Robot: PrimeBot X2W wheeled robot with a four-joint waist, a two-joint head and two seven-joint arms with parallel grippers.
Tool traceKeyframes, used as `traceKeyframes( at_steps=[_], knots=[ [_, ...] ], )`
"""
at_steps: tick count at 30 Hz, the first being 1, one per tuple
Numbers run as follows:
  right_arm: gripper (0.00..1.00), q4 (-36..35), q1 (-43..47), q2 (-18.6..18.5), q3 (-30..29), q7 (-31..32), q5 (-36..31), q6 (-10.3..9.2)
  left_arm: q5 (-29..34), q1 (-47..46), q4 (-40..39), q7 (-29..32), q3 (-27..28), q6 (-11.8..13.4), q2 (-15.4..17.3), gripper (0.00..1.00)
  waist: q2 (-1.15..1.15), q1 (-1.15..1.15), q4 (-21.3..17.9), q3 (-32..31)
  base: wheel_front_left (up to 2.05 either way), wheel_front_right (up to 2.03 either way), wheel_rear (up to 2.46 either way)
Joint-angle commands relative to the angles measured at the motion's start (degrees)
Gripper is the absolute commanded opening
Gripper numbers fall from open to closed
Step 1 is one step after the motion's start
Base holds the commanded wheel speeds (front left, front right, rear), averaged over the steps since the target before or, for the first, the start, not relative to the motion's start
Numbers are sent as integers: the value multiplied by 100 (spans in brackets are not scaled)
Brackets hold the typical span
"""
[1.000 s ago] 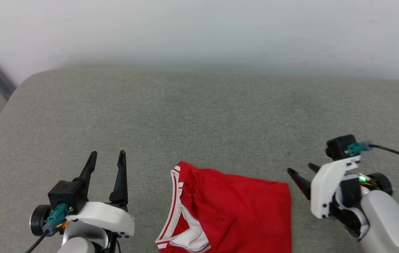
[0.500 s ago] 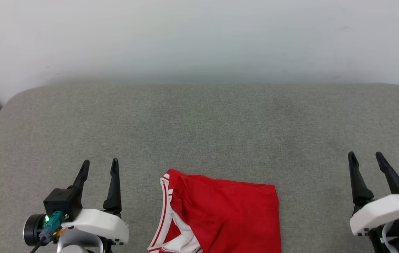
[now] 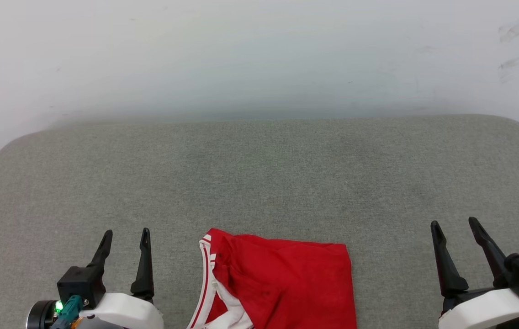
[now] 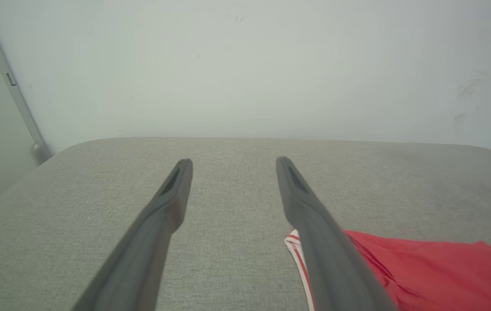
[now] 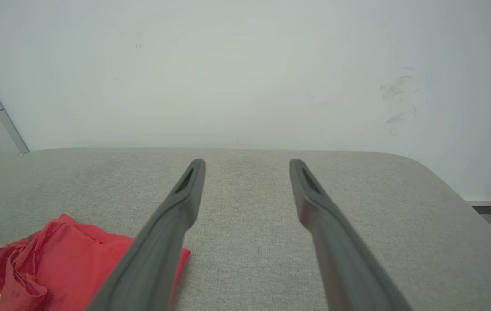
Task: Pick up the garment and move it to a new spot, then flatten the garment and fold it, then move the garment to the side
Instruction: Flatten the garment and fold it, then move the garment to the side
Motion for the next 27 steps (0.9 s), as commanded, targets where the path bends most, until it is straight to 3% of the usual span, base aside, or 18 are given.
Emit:
traceKeyframes(
  at_steps=[1, 13, 21, 27],
  knots=[
    [100, -62, 88, 28, 3, 57, -18, -2, 31, 76, 4, -26, 27, 12, -7, 100, 0, 0, -9, -6, 0, 0, 0],
    [100, -293, 162, 82, -79, 342, 1, -2, 57, 74, 10, -45, 131, -48, -87, 100, 0, 0, -32, 38, 0, 0, 0],
    [100, 461, -291, -359, -749, 888, 1150, -1, 31, -100, -33, -53, 210, -275, -128, 100, 0, 0, 68, 186, 0, 0, 0],
    [100, 1563, -681, -807, -902, 2117, 2264, -1, 171, -305, -93, -55, 293, -412, -234, 100, 0, 0, 385, 433, 0, 0, 0]
  ],
)
